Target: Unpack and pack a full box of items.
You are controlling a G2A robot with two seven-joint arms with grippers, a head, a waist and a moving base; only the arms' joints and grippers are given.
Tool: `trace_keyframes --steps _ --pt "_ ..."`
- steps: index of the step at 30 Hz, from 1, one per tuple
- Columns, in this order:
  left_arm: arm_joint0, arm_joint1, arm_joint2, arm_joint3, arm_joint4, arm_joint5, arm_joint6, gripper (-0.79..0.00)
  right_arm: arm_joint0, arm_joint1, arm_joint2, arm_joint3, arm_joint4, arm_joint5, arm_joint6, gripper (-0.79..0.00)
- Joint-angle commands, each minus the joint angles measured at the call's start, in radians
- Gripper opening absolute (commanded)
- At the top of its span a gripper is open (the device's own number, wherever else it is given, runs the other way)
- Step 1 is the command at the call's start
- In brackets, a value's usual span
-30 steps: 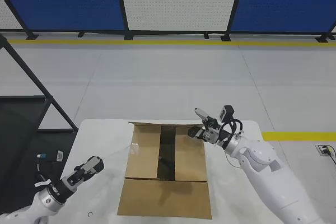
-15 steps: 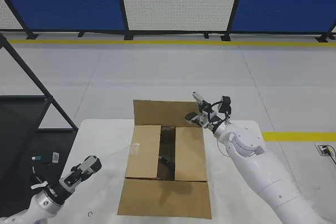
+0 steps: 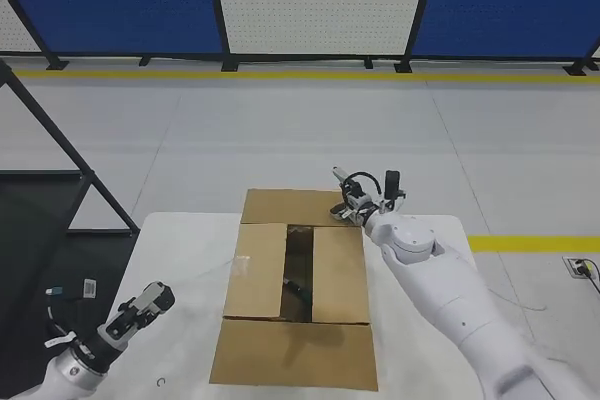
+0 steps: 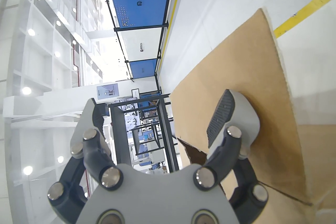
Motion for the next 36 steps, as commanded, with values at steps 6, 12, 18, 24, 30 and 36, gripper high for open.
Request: trace_keyframes --steps 6,12,18,24,30,36 --pt "0.004 -0.001 0.002 0.000 -0.002 0.000 0.003 0.000 0.041 -0.040 -0.022 0.096 -0.046 0.048 0.049 0.000" --pt "0.007 -0.002 0.000 0.001 -0.001 0.002 0.007 0.000 0.062 -0.059 -0.018 0.158 -0.075 0.042 0.105 0.000" --pt "0.009 -0.003 -0.001 0.000 0.000 -0.001 0.011 0.000 0.071 -0.067 0.004 0.197 -0.079 0.014 0.134 0.000" --pt "0.016 -0.005 0.002 0.013 -0.022 -0.010 0.013 0.000 0.072 -0.065 0.060 0.198 -0.031 -0.087 0.134 0.000" --pt "0.006 -0.004 0.012 0.010 -0.015 -0.014 -0.011 0.000 0.045 -0.041 0.133 0.146 0.027 -0.203 0.257 0.000" --pt "-0.019 -0.002 0.010 0.008 -0.007 -0.004 -0.028 0.000 -0.038 0.009 0.194 -0.006 -0.005 -0.254 0.380 0.000"
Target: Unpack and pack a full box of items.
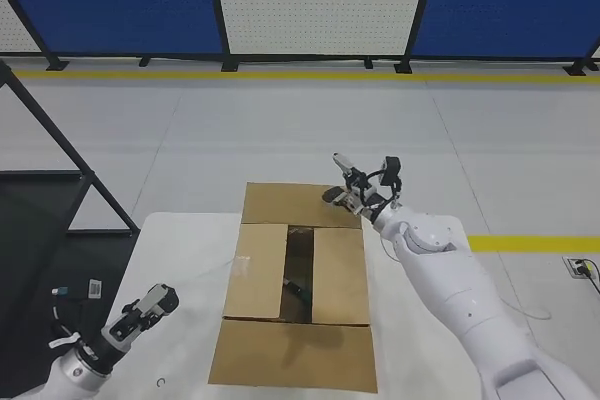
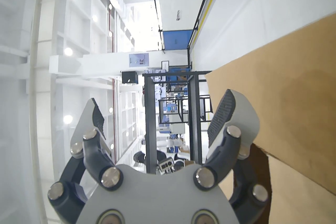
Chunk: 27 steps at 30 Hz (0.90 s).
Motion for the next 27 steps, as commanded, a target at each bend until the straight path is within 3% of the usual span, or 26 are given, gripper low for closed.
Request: trace_keyframes --steps 1,5,12,22,27 --pt "-0.010 0.001 -0.002 0.004 0.008 0.003 -0.005 0.000 -0.041 0.020 0.020 -0.079 -0.023 0.004 0.036 0.000" --pt "-0.025 0.004 -0.017 0.011 0.022 0.006 -0.016 0.000 -0.164 0.073 0.076 -0.298 -0.096 0.059 0.119 0.000" --pt "-0.025 0.013 -0.086 0.036 0.040 0.011 -0.048 0.000 -0.405 0.154 0.193 -0.707 -0.257 0.287 0.157 0.000" --pt "-0.025 0.015 -0.094 0.037 0.041 0.013 -0.056 0.000 -0.418 0.159 0.202 -0.729 -0.272 0.312 0.150 0.000" --pt "-0.015 0.015 -0.057 0.027 0.075 0.034 -0.081 0.000 -0.416 0.152 0.142 -0.761 -0.349 0.300 0.177 0.000"
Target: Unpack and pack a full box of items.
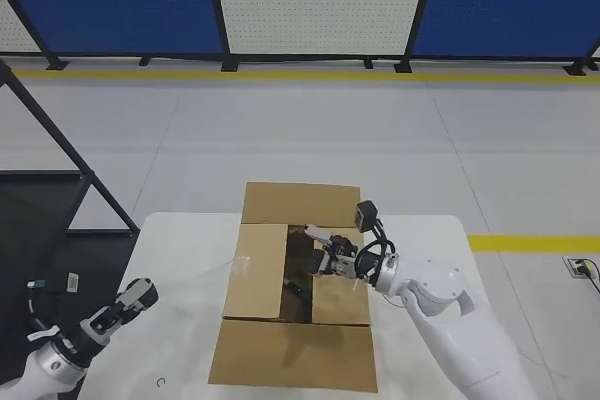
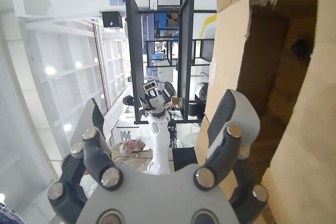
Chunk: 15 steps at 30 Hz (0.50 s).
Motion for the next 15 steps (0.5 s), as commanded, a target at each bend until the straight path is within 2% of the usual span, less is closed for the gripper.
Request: trace_keyframes --steps 1,6,11,15 --pt "0.001 0.001 0.019 -0.002 0.015 0.010 -0.015 0.000 0.022 -0.004 -0.034 0.004 -0.057 0.004 0.012 0.000" --pt "0.000 0.002 0.040 0.008 0.007 0.006 -0.050 0.000 0.080 -0.033 -0.143 0.054 -0.168 0.046 -0.045 0.000" --pt "0.012 0.004 0.028 0.019 -0.016 0.000 -0.062 0.000 0.129 -0.063 -0.207 0.123 -0.177 0.060 -0.060 0.000" --pt "0.020 0.005 0.026 0.021 -0.015 -0.003 -0.058 0.000 0.154 -0.082 -0.222 0.160 -0.137 0.023 -0.051 0.000"
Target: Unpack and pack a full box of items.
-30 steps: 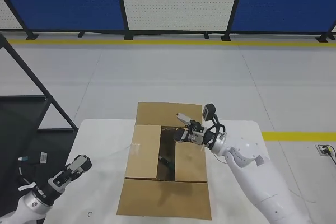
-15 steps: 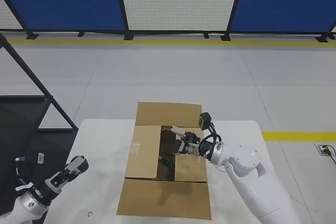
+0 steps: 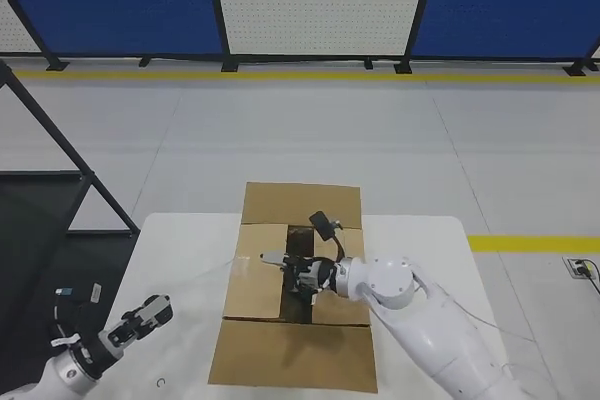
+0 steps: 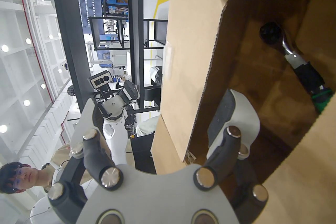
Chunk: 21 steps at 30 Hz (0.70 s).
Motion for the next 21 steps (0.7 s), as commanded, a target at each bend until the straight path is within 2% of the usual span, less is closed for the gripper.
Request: trace_keyframes --steps 1,14,21 --pt "0.004 0.000 0.001 -0.002 0.003 0.000 0.006 0.000 0.009 -0.008 -0.001 0.010 0.023 -0.027 0.000 0.000" --pt "0.036 0.000 0.025 -0.065 0.086 -0.007 0.044 0.000 0.047 -0.047 0.001 -0.027 0.103 -0.148 -0.026 0.000" --pt "0.083 -0.002 0.019 -0.102 0.120 -0.025 0.086 0.000 0.119 -0.099 -0.063 0.013 0.143 -0.164 -0.068 0.000"
